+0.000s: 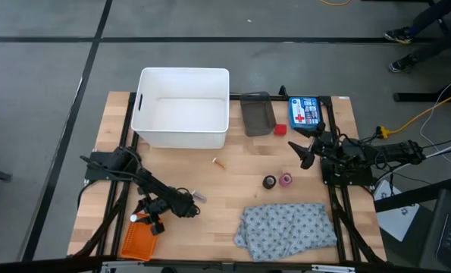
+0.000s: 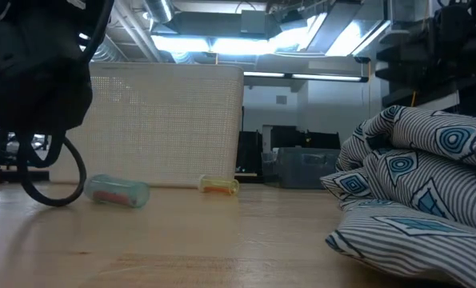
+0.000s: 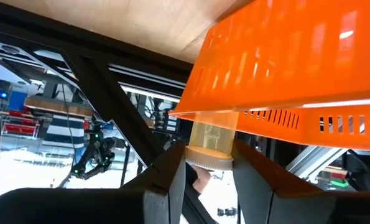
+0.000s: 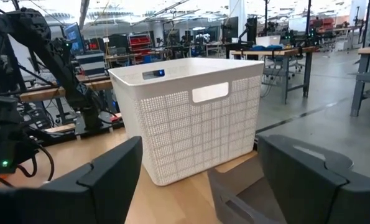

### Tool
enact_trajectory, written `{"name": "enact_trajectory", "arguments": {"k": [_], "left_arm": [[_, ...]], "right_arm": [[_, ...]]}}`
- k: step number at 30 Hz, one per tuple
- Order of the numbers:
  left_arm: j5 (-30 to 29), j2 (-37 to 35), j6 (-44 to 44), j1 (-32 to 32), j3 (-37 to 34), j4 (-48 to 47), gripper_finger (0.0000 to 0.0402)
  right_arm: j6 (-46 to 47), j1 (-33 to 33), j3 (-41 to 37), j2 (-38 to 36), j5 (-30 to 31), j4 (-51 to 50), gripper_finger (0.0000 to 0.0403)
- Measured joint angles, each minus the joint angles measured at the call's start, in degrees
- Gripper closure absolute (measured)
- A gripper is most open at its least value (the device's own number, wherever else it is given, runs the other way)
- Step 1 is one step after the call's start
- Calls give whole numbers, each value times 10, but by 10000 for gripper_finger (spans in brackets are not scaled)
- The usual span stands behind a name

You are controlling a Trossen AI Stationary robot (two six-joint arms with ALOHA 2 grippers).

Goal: Pick & place medical supplies in basket/bin
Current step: Put the bottom yellow pill bottle into the orange bin

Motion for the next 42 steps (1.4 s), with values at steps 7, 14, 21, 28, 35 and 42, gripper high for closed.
{"name": "enact_trajectory", "arguments": {"k": [7, 14, 21, 28, 35, 42], "left_arm": [[14, 0, 2, 0, 0, 0, 295], [16, 0, 7, 0, 0, 3, 281], [13, 0, 8, 0, 0, 4, 254], [12, 0, 8, 0, 0, 4, 236], [11, 0, 6, 0, 0, 1, 233], [6, -2, 7, 0, 0, 1, 233]], "right_arm": [[3, 0, 0, 0, -1, -6, 85], [3, 0, 0, 0, -24, -6, 85], [3, 0, 0, 0, -24, -6, 85], [3, 0, 0, 0, -24, -6, 85], [3, 0, 0, 0, -24, -6, 85], [3, 0, 0, 0, -24, -6, 85]]}}
